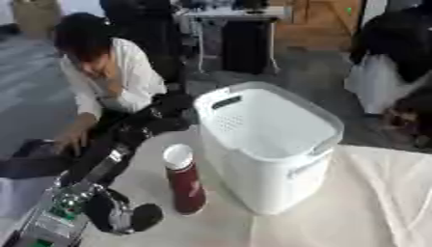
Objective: Pick up objects on the table and place them in the box.
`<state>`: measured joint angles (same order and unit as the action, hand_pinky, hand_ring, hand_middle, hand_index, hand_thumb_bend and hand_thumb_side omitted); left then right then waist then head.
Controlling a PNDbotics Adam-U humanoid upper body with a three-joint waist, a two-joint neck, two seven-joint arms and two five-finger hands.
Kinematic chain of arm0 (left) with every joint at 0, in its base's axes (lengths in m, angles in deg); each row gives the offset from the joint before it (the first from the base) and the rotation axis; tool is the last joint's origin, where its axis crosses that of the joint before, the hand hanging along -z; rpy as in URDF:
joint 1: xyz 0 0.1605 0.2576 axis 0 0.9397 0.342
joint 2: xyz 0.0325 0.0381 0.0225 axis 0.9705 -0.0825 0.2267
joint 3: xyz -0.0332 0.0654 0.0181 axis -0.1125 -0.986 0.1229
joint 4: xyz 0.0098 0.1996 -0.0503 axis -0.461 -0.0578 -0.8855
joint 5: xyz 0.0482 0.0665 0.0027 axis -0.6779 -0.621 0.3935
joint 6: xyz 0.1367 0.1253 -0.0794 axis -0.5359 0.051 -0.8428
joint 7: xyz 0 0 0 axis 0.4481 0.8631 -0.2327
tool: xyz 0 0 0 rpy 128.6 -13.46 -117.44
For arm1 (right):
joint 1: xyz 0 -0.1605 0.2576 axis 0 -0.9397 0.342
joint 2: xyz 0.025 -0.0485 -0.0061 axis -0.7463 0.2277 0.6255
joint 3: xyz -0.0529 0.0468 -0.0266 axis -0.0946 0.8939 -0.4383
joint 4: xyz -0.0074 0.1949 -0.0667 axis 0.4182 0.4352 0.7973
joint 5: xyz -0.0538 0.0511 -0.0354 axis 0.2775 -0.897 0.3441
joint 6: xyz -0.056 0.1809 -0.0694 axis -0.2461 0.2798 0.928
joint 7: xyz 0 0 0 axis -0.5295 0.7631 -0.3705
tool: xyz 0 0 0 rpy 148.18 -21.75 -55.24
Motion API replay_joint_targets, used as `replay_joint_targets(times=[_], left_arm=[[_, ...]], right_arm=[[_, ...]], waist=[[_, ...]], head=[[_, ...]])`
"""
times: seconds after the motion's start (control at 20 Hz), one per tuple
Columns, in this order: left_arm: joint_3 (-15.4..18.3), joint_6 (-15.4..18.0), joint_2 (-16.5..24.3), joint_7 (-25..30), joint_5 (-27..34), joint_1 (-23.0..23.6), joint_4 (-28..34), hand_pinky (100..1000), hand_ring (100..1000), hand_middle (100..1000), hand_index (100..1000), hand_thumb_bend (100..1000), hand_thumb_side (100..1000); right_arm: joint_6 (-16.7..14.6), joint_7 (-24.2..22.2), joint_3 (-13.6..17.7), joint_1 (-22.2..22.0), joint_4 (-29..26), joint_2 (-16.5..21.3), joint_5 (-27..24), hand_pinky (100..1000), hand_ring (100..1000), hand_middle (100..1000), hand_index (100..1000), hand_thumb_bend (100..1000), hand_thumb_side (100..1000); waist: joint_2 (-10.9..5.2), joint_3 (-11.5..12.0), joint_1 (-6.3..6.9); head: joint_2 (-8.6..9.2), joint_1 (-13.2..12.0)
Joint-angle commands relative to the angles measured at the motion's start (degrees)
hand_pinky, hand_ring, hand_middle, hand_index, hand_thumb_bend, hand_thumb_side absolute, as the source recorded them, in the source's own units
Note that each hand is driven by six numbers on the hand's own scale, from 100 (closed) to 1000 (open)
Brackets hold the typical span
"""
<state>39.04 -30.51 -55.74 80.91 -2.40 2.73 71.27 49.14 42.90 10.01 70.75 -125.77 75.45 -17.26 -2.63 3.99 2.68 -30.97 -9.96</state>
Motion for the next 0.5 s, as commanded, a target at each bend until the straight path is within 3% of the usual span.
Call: replay_joint_targets(times=[0.05,0.5], left_arm=[[0.49,-0.08,1.19,0.31,0.3,-0.45,0.8,1000,1000,1000,936,665,833],[0.44,-0.18,1.22,0.97,0.61,-0.4,0.8,1000,1000,1000,937,641,836]], right_arm=[[0.1,-0.24,0.06,0.73,-0.63,0.39,0.2,245,534,538,666,100,845],[0.1,-0.56,0.06,0.75,-0.63,0.38,0.24,245,535,539,666,100,848]], waist=[[-0.32,-0.09,0.02],[-0.32,-0.12,0.03]], head=[[-0.3,0.89],[-0.44,1.08]])
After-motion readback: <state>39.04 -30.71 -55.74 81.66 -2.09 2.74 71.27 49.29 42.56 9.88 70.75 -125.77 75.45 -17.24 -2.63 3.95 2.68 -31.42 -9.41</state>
